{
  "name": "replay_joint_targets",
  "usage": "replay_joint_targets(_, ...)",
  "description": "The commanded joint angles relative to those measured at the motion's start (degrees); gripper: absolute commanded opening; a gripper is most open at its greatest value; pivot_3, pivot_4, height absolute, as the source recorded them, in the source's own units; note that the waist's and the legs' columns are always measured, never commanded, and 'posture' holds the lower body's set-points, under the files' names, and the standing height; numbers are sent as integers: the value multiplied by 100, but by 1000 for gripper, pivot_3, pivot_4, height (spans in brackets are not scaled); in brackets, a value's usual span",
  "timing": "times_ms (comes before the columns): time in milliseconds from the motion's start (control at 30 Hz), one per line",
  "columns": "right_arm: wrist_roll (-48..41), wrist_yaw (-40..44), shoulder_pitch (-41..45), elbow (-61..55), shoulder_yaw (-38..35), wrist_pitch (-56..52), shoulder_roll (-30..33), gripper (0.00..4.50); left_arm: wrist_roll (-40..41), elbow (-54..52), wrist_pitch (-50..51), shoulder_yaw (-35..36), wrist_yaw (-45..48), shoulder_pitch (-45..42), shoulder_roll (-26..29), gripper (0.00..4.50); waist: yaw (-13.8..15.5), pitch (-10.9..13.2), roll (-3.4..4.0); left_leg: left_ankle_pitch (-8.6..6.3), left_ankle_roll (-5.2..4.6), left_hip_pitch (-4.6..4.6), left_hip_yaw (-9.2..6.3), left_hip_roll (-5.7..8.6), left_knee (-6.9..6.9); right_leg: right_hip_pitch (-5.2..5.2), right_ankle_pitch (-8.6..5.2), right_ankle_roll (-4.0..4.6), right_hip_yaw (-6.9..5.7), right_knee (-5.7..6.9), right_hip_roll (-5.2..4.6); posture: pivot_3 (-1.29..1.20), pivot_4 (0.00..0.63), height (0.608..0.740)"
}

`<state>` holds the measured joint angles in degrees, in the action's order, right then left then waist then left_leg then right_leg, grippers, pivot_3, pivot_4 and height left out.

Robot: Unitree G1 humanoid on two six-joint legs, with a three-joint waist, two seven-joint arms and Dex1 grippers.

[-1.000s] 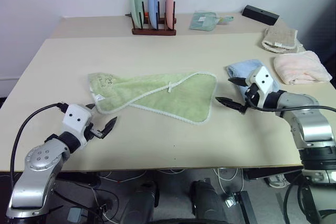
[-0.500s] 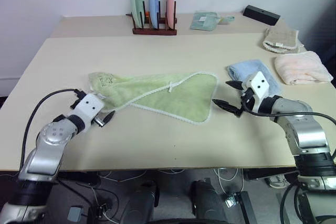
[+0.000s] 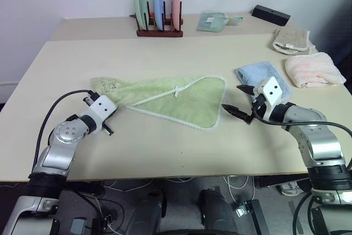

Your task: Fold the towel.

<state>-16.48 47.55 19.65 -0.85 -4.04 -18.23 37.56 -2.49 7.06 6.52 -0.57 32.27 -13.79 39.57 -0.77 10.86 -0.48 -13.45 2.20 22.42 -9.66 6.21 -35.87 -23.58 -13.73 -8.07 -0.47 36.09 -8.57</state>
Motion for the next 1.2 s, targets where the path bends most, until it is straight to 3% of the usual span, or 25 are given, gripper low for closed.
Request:
replay_joint_targets(33,16,-2,202,-35,16,152,-55,4500,101,-427,15,331,51,212,155,52,-1,0,0,0,0,0,0,0,0,-1,0,0,0,0,0,0,150,740)
replay_joint_targets(333,772,-45,868,713,533,849,-38,4500,429,-1279,123,1051,106,1050,258,52,-18,1,0,0,0,1,4,-2,1,-6,1,1,7,0,0,0,150,740)
replay_joint_targets(800,3079,-701,3577,5115,2063,4043,-560,4500,675,-1876,208,1499,311,1960,283,52,-35,2,-1,4,6,0,15,-2,19,-16,4,7,13,0,2,0,150,740)
replay_joint_targets(967,3971,-1612,4225,6284,2600,4728,-833,4500,678,-1946,180,1508,315,2115,255,52,-64,2,-1,10,15,-1,17,-3,39,-32,8,13,20,3,7,0,150,740)
replay_joint_targets(1067,4100,-1773,4367,6634,2657,4879,-937,3647,693,-1975,185,1539,302,2170,237,0,-65,2,-1,17,25,-1,16,-3,58,-44,12,21,22,4,13,0,150,740)
replay_joint_targets(1200,4131,-1806,4440,6748,2621,5083,-942,1671,719,-2040,186,1596,293,2339,230,0,-78,2,-1,19,29,-1,16,-5,68,-51,14,25,29,4,25,0,150,740)
